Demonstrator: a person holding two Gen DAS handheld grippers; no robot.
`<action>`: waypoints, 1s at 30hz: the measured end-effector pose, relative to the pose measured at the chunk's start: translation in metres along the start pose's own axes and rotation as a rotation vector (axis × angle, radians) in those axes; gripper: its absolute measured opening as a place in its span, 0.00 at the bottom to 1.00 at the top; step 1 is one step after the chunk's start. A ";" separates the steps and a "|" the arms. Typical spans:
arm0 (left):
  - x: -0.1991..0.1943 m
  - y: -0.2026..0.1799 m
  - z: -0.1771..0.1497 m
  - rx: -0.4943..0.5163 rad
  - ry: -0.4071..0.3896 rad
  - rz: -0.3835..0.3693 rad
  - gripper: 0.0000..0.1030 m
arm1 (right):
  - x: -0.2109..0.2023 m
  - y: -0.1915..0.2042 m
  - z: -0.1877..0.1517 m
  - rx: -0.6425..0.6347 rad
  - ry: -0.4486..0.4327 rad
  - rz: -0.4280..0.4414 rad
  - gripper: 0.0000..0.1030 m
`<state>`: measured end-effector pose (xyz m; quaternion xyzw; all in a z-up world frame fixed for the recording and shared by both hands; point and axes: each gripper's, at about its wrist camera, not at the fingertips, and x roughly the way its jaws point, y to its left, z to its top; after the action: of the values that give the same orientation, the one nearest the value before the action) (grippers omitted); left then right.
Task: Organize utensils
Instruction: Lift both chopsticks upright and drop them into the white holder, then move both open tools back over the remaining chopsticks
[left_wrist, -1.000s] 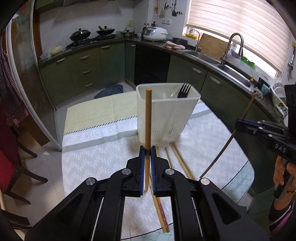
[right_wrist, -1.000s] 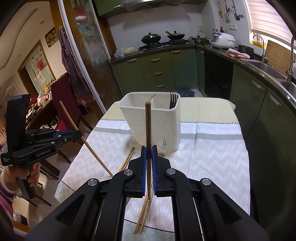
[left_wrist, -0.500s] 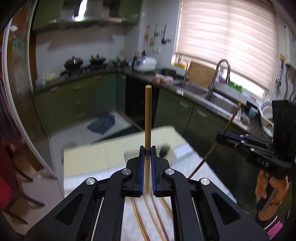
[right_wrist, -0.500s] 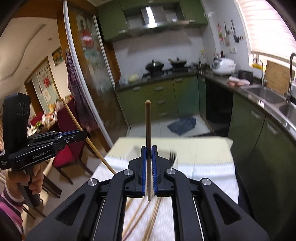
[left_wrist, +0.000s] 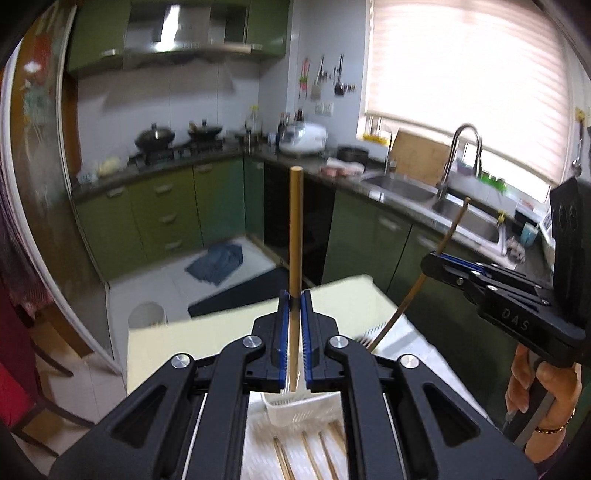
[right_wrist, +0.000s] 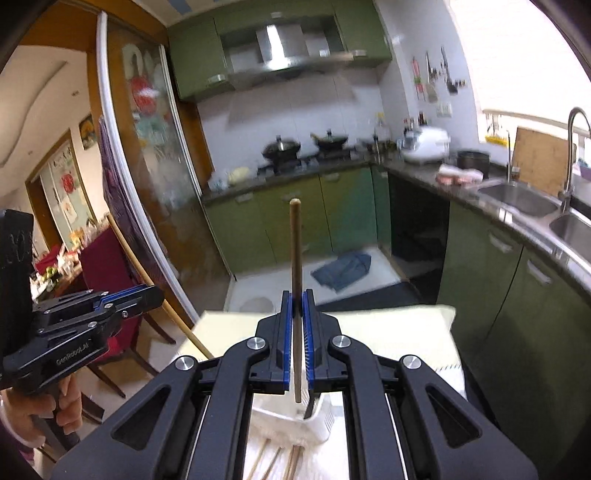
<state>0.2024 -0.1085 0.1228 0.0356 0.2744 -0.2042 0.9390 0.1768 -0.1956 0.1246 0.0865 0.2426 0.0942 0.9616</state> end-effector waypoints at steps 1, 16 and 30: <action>0.008 0.002 -0.005 0.001 0.022 0.004 0.06 | 0.010 -0.002 -0.005 0.000 0.026 0.000 0.06; 0.049 0.010 -0.055 -0.019 0.190 0.005 0.25 | 0.054 0.009 -0.047 -0.049 0.156 -0.004 0.09; 0.019 0.025 -0.145 -0.089 0.422 -0.033 0.53 | -0.041 -0.004 -0.128 -0.058 0.193 0.017 0.24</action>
<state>0.1540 -0.0670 -0.0116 0.0315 0.4743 -0.1954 0.8579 0.0797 -0.1935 0.0313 0.0511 0.3303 0.1174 0.9351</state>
